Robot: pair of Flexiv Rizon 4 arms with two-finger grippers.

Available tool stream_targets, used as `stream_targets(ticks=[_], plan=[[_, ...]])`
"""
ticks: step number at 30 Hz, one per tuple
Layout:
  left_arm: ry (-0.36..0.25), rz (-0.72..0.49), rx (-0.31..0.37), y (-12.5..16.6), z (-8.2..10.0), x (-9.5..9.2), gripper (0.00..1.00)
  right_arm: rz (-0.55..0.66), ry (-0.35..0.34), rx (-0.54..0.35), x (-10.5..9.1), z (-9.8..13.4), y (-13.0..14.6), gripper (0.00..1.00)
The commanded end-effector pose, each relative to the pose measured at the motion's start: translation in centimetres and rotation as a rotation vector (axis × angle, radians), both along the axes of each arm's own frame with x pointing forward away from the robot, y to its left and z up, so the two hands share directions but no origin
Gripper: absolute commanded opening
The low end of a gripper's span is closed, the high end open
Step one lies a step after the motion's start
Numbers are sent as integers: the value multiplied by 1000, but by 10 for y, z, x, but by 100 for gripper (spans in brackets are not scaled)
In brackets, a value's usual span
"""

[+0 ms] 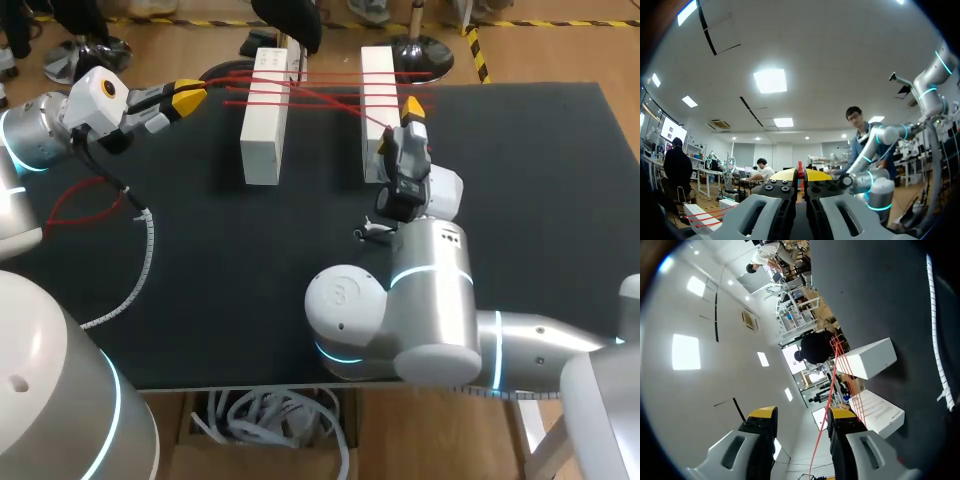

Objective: Grab the tape and strap the tape.

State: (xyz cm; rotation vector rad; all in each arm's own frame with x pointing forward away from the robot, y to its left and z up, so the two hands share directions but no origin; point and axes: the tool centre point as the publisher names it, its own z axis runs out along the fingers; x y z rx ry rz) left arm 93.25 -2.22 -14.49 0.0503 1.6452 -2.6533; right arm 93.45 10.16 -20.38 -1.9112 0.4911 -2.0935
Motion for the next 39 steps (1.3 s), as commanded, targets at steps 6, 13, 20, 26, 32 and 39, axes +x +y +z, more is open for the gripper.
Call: stream_targets(ticks=[6, 13, 20, 26, 32, 39], plan=[[-1, 0, -1, 0, -1, 0, 0, -12, 13, 3, -5, -3, -1, 42], [-1, 0, -1, 0, -1, 0, 0, -13, 13, 2, -4, -3, -1, 40], [-1, 0, -1, 0, -1, 0, 0, -10, 9, 1, -3, -1, 1, 36], [-1, 0, -1, 0, -1, 0, 0, -7, 13, -4, -2, 0, 3, 3], [-1, 0, -1, 0, -1, 0, 0, -10, 24, -11, -2, 0, 4, 0], [-1, 0, -1, 0, -1, 0, 0, 12, 20, -46, -3, 2, 5, 0]])
